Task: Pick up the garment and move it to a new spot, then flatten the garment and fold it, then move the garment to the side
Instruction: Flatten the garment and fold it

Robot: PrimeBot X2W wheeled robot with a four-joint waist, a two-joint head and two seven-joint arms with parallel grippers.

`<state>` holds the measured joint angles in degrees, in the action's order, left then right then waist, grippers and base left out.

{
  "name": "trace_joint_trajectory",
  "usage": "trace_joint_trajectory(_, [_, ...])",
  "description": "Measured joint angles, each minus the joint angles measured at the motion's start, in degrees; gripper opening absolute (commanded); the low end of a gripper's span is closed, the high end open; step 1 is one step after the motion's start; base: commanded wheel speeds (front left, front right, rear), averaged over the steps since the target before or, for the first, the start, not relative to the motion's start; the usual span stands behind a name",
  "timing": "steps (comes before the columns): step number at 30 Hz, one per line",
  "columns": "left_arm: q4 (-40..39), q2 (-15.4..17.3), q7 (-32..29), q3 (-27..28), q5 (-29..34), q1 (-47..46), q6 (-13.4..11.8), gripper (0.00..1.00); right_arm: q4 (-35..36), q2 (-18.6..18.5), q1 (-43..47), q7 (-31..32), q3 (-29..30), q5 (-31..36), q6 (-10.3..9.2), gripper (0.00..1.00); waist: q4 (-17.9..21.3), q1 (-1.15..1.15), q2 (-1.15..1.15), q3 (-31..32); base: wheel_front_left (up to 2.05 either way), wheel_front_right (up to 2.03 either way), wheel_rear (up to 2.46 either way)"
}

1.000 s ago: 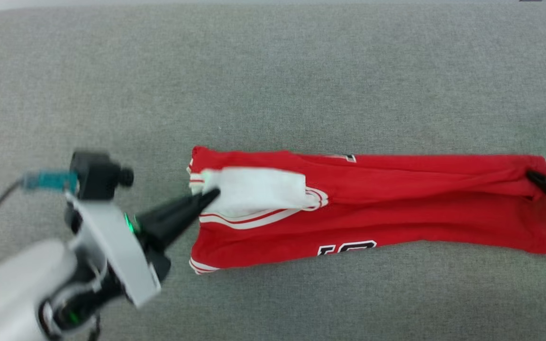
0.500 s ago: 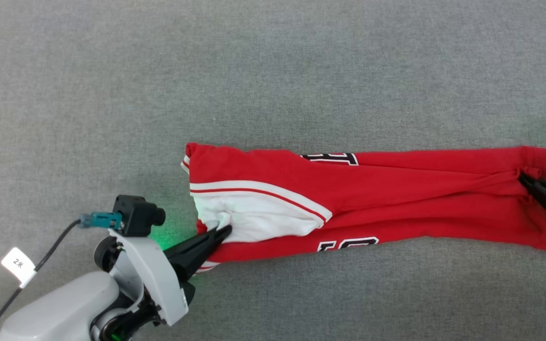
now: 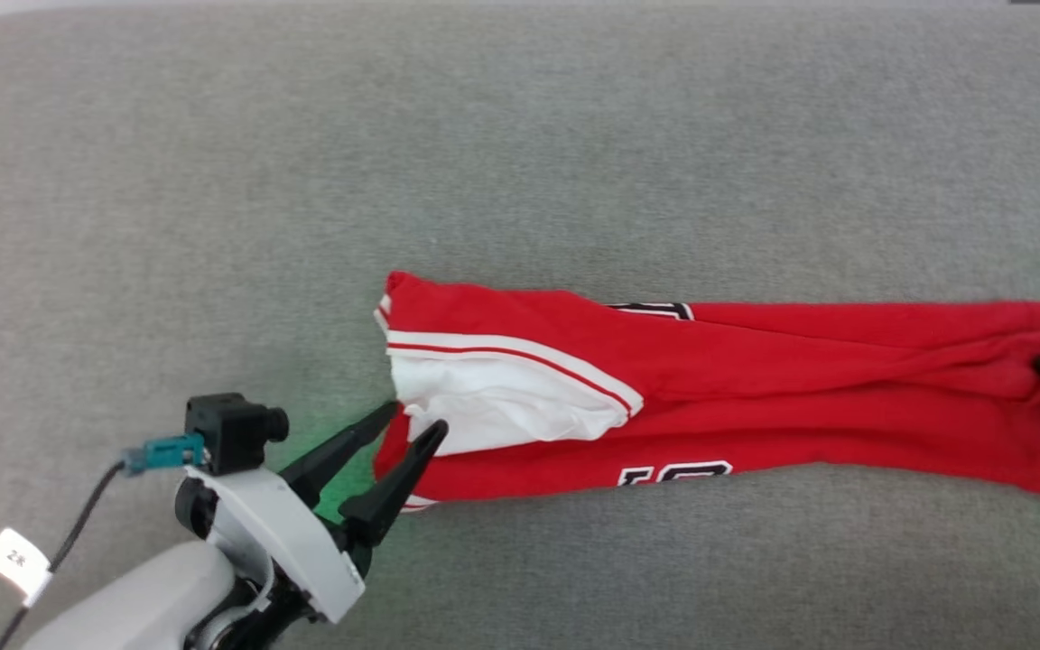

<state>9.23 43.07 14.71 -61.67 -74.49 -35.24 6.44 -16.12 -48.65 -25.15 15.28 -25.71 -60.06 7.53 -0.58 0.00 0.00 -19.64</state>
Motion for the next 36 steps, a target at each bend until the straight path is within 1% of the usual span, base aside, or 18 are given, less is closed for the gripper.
trace_joint_trajectory(2, [-0.31, -1.31, 0.21, 2.99, 2.02, 1.82, -1.49, 1.0, -0.68, -0.6, 1.69, 1.38, 2.13, -1.04, -0.01, 1.0, -0.92, 0.0, 0.0, 0.37, 0.0, 0.0, 0.0])
trace_joint_trajectory(3, [-0.29, -2.48, 0.26, 5.65, 3.39, 2.81, -2.41, 1.0, -0.92, -0.52, 2.47, 2.25, 2.93, -1.78, -0.01, 1.0, -1.44, 0.0, 0.0, 0.53, 0.0, 0.0, 0.0])
trace_joint_trajectory(6, [0.18, -6.71, 0.43, 13.8, 8.25, 6.81, -3.43, 1.0, -2.36, -0.08, 4.03, 4.63, 5.06, -3.39, -0.01, 1.0, -3.14, 0.0, 0.0, 0.93, 0.0, 0.0, 0.0])
trace_joint_trajectory(7, [0.55, -8.17, 0.42, 16.04, 10.33, 8.49, -3.39, 1.0, -2.72, -0.03, 4.42, 5.65, 5.44, -3.65, -0.01, 1.0, -3.71, 0.0, 0.0, 1.04, 0.0, 0.0, 0.0])
trace_joint_trajectory(10, [1.47, -12.93, 0.42, 23.1, 14.81, 13.13, -2.26, 1.0, -3.93, 0.6, 4.81, 8.03, 7.09, -4.42, -0.01, 1.0, -5.42, 0.0, 0.0, 1.35, 0.0, 0.0, 0.0])
trace_joint_trajectory(15, [4.04, -19.42, 0.42, 32.83, 24.12, 18.08, -0.38, 1.0, -5.75, 0.87, 4.8, 12.02, 8.88, -3.74, -0.02, 1.0, -8.0, 0.0, 0.0, 1.8, 0.0, 0.0, 0.0])
trace_joint_trajectory(18, [4.23, -22.12, 0.42, 38.88, 32.23, 19.78, -0.05, 1.0, -5.97, 1.09, 4.81, 14.15, 9.46, -2.96, -0.08, 1.0, -9.19, 0.0, 0.0, 2.11, 0.0, 0.0, 0.0])
trace_joint_trajectory(19, [4.12, -22.65, 0.42, 40.68, 36.0, 20.31, -0.09, 1.0, -5.97, 1.24, 4.82, 14.63, 9.71, -2.79, -0.1, 0.96, -9.47, 0.0, 0.0, 2.23, 0.0, 0.0, 0.0])
trace_joint_trajectory(20, [3.8, -23.28, 0.42, 42.35, 39.54, 20.9, -0.26, 1.0, -5.93, 1.48, 4.84, 15.08, 10.01, -2.66, -0.15, 0.67, -9.68, 0.0, 0.0, 2.37, 0.0, 0.0, 0.0])
trace_joint_trajectory(21, [2.43, -25.42, 0.42, 45.9, 45.3, 22.17, -0.57, 1.0, -5.71, 2.19, 4.88, 15.74, 10.46, -2.29, -0.26, 0.31, -9.86, 0.0, 0.0, 2.63, 0.0, 0.0, 0.0])
trace_joint_trajectory(22, [2.43, -25.42, 0.42, 45.9, 45.3, 22.17, -0.57, 1.0, -5.71, 2.19, 4.88, 15.74, 10.46, -2.29, -0.26, 0.31, -9.86, 0.0, 0.0, 2.63, 0.0, 0.0, 0.0])
trace_joint_trajectory(23, [1.6, -26.13, 0.42, 47.08, 48.53, 22.69, -0.66, 1.0, -5.56, 2.55, 4.91, 16.02, 10.62, -2.12, -0.26, 0.17, -9.85, 0.0, 0.0, 2.71, 0.0, 0.0, 0.0])
trace_joint_trajectory(24, [0.76, -26.75, 0.42, 48.49, 51.57, 23.19, -0.99, 1.0, -5.35, 2.85, 4.94, 16.13, 10.8, -1.76, -0.26, 0.0, -9.79, 0.0, 0.0, 2.75, 0.0, 0.0, 0.0])
trace_joint_trajectory(26, [-1.63, -28.14, 0.42, 51.42, 57.24, 24.14, -2.24, 1.0, -4.75, 3.52, 5.02, 16.53, 11.25, -1.1, -0.25, 0.0, -9.56, 0.0, 0.0, 2.76, 0.0, 0.0, 0.0])
trace_joint_trajectory(28, [-3.44, -29.87, 0.42, 53.68, 60.37, 25.24, -2.41, 1.0, -4.08, 4.54, 5.03, 16.57, 11.71, -0.76, -0.12, 0.0, -9.21, 0.0, 0.0, 2.69, 0.0, 0.0, 0.0])
trace_joint_trajectory(31, [-4.94, -32.07, 0.42, 56.26, 62.66, 26.76, -1.71, 1.0, -3.7, 5.06, 5.06, 16.17, 13.03, -0.15, 0.0, 0.0, -8.55, 0.0, 0.0, 2.47, 0.0, 0.0, 0.0])
trace_joint_trajectory(36, [-5.78, -33.89, 0.42, 58.89, 65.41, 27.53, -0.31, 1.0, -4.23, 4.85, 4.89, 13.67, 16.78, 2.03, 0.0, 0.0, -7.07, 0.0, 0.0, 1.86, 0.0, 0.0, 0.0])
